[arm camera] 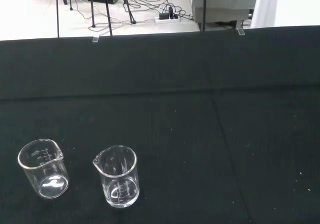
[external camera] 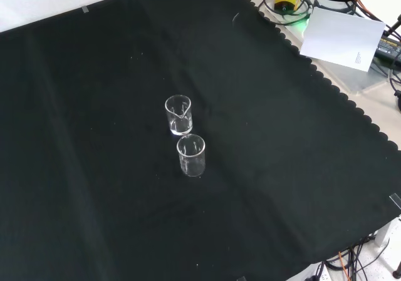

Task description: Pick up the beaker on the right.

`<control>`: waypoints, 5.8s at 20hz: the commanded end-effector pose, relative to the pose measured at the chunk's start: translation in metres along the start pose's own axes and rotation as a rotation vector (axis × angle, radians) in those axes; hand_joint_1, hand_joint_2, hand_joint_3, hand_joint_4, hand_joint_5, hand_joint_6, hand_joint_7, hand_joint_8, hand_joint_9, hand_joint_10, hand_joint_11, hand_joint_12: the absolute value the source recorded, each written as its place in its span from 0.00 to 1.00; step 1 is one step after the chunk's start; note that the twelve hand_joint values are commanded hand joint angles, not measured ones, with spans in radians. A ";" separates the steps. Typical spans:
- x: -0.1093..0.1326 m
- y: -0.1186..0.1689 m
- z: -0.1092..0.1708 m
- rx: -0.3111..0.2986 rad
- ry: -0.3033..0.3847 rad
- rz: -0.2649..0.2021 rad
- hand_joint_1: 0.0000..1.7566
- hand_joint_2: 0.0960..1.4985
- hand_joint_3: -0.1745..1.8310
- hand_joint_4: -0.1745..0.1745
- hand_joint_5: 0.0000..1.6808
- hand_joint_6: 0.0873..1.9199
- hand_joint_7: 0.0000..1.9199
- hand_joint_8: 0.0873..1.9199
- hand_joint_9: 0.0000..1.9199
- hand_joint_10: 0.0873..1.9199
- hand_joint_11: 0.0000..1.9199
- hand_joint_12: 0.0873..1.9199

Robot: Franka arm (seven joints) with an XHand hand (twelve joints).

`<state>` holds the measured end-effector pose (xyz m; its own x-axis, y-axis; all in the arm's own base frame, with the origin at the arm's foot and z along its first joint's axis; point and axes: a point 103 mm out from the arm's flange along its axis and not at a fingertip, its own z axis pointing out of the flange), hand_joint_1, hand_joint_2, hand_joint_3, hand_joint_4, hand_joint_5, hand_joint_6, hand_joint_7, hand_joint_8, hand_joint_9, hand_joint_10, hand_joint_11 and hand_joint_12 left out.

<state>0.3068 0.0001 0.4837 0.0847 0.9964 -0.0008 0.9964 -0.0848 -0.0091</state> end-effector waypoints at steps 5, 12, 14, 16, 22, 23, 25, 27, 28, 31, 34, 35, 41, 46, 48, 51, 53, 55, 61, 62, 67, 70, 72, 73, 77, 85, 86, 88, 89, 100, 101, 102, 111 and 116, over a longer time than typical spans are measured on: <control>-0.002 0.004 0.001 -0.006 -0.004 0.007 0.09 0.78 0.28 0.40 0.23 0.00 0.07 0.24 0.12 0.31 0.00 0.63; -0.006 0.014 0.014 0.014 -0.006 0.032 0.09 0.79 0.27 0.40 0.23 0.00 0.07 0.24 0.12 0.31 0.00 0.63; -0.007 0.018 0.019 0.022 -0.015 0.047 0.09 0.79 0.27 0.40 0.23 0.00 0.07 0.24 0.12 0.31 0.00 0.63; -0.004 0.020 0.025 0.027 -0.016 0.060 0.09 0.79 0.27 0.40 0.23 0.00 0.07 0.24 0.12 0.31 0.00 0.63; -0.019 0.030 0.054 0.046 0.023 0.088 0.09 0.79 0.27 0.40 0.23 0.00 0.08 0.24 0.12 0.31 0.00 0.63; -0.021 0.032 0.059 0.053 0.030 0.093 0.09 0.79 0.27 0.40 0.24 0.00 0.08 0.24 0.12 0.31 0.00 0.63; -0.026 0.036 0.070 0.054 0.043 0.098 0.09 0.79 0.26 0.40 0.24 0.00 0.08 0.24 0.12 0.31 0.00 0.63; -0.030 0.043 0.081 0.056 0.056 0.096 0.10 0.79 0.26 0.40 0.24 0.00 0.08 0.24 0.12 0.32 0.00 0.63; -0.031 0.047 0.087 0.059 0.068 0.094 0.10 0.79 0.26 0.40 0.24 0.00 0.08 0.24 0.12 0.32 0.00 0.63; -0.034 0.056 0.103 0.058 0.094 0.078 0.11 0.80 0.25 0.39 0.24 0.00 0.08 0.25 0.12 0.32 0.00 0.63; -0.039 0.068 0.125 0.072 0.118 0.061 0.11 0.80 0.25 0.39 0.25 0.00 0.08 0.25 0.13 0.32 0.00 0.63; -0.040 0.071 0.132 0.075 0.126 0.056 0.11 0.80 0.25 0.39 0.25 0.00 0.08 0.25 0.13 0.32 0.00 0.63; -0.042 0.084 0.173 0.106 0.172 0.038 0.13 0.79 0.24 0.38 0.25 0.00 0.08 0.25 0.13 0.32 0.00 0.63; -0.033 0.088 0.202 0.124 0.217 -0.006 0.15 0.78 0.23 0.38 0.24 0.00 0.08 0.25 0.13 0.32 0.00 0.63; -0.028 0.090 0.214 0.131 0.236 -0.023 0.17 0.76 0.22 0.38 0.24 0.00 0.08 0.25 0.13 0.32 0.00 0.63; -0.021 0.094 0.229 0.149 0.255 -0.038 0.21 0.74 0.22 0.38 0.24 0.00 0.08 0.25 0.13 0.32 0.00 0.64; -0.017 0.097 0.239 0.150 0.274 -0.050 0.22 0.73 0.21 0.38 0.24 0.00 0.08 0.25 0.14 0.32 0.00 0.64; -0.017 0.100 0.249 0.155 0.306 -0.054 0.23 0.71 0.21 0.38 0.24 0.00 0.08 0.25 0.14 0.32 0.00 0.65; -0.016 0.108 0.281 0.178 0.358 -0.077 0.29 0.66 0.21 0.38 0.24 0.00 0.11 0.26 0.18 0.33 0.00 0.70; -0.016 0.110 0.287 0.185 0.372 -0.079 0.30 0.65 0.21 0.38 0.24 0.00 0.11 0.27 0.18 0.33 0.00 0.70; -0.014 0.118 0.314 0.211 0.437 -0.105 0.35 0.61 0.20 0.38 0.25 0.00 0.12 0.27 0.19 0.33 0.01 0.70; -0.009 0.124 0.329 0.224 0.457 -0.131 0.38 0.56 0.19 0.40 0.25 0.00 0.12 0.27 0.20 0.33 0.02 0.70; -0.006 0.128 0.337 0.236 0.476 -0.140 0.40 0.53 0.19 0.41 0.25 0.00 0.13 0.27 0.21 0.33 0.02 0.71; -0.005 0.129 0.341 0.243 0.487 -0.143 0.40 0.51 0.19 0.42 0.24 0.00 0.13 0.27 0.21 0.33 0.03 0.71; 0.002 0.136 0.352 0.259 0.499 -0.160 0.42 0.47 0.18 0.44 0.21 0.00 0.13 0.27 0.22 0.33 0.03 0.71; 0.012 0.144 0.370 0.291 0.487 -0.189 0.43 0.44 0.18 0.44 0.19 0.00 0.11 0.26 0.20 0.32 0.02 0.70; 0.013 0.145 0.372 0.293 0.486 -0.193 0.43 0.43 0.18 0.44 0.18 0.00 0.10 0.26 0.19 0.31 0.01 0.71; 0.015 0.147 0.375 0.298 0.478 -0.198 0.44 0.41 0.20 0.44 0.16 0.00 0.08 0.26 0.16 0.32 0.00 0.70; 0.016 0.148 0.376 0.298 0.477 -0.199 0.44 0.40 0.21 0.44 0.15 0.00 0.07 0.26 0.15 0.32 0.00 0.70; 0.034 0.164 0.386 0.279 0.526 -0.227 0.47 0.35 0.25 0.43 0.16 0.00 0.06 0.26 0.13 0.33 0.00 0.67; 0.036 0.166 0.387 0.275 0.532 -0.234 0.48 0.34 0.27 0.42 0.17 0.00 0.06 0.26 0.12 0.33 0.00 0.67; 0.038 0.167 0.388 0.273 0.537 -0.242 0.48 0.34 0.28 0.42 0.17 0.00 0.06 0.26 0.12 0.33 0.00 0.66; 0.047 0.180 0.400 0.245 0.586 -0.285 0.49 0.32 0.30 0.42 0.15 0.00 0.03 0.25 0.08 0.32 0.00 0.62; 0.047 0.183 0.406 0.239 0.604 -0.302 0.49 0.32 0.30 0.42 0.15 0.00 0.03 0.25 0.08 0.32 0.00 0.62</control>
<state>0.4865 0.0310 0.0815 -0.1236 0.8080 0.5761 0.9536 0.2574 -0.1564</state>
